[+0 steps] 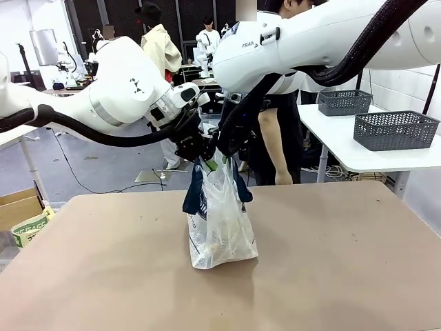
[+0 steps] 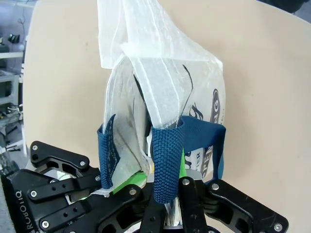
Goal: Transfer purchased items from the store into the shopping bag.
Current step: Move the Reusable shopping bag to the right side of the table.
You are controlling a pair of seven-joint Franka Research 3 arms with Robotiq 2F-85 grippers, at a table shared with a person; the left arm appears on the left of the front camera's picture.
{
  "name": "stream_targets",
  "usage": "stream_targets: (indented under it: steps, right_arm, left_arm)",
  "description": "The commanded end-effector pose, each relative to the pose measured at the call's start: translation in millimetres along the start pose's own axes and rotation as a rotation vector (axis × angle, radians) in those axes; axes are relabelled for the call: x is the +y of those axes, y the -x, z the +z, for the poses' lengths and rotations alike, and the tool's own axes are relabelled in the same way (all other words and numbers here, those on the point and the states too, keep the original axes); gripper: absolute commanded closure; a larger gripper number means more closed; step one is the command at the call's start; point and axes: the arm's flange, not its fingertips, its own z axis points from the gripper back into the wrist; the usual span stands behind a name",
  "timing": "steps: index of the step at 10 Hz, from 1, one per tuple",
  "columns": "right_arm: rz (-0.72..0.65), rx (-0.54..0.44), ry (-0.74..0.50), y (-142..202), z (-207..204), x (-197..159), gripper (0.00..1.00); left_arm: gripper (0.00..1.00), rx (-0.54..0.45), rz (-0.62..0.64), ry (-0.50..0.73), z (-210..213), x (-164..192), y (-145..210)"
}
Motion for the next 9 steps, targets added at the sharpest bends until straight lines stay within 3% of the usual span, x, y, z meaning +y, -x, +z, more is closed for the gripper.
stream_targets:
  steps: [1, 3, 8, 9]
  right_arm:
    - [-0.03, -0.024, -0.02, -4.5, -0.1, 3.5, 1.0]
    - [-0.024, -0.025, -0.028, -5.4, 0.6, 4.1, 1.0]
    - [-0.009, -0.02, -0.035, -6.4, 0.5, 3.6, 0.04]
    - [-0.013, -0.02, -0.037, -7.7, 0.4, 3.3, 0.0]
  left_arm:
    - [1.0, -0.007, -0.027, 0.055, 3.6, -0.6, -5.0]
    - [1.0, -0.009, -0.041, 0.057, 3.6, -0.6, -4.5]
    - [0.05, -0.023, -0.098, 0.125, 16.4, -11.4, 0.4]
    - [0.0, -0.027, -0.107, 0.128, 17.6, -12.9, 1.5]
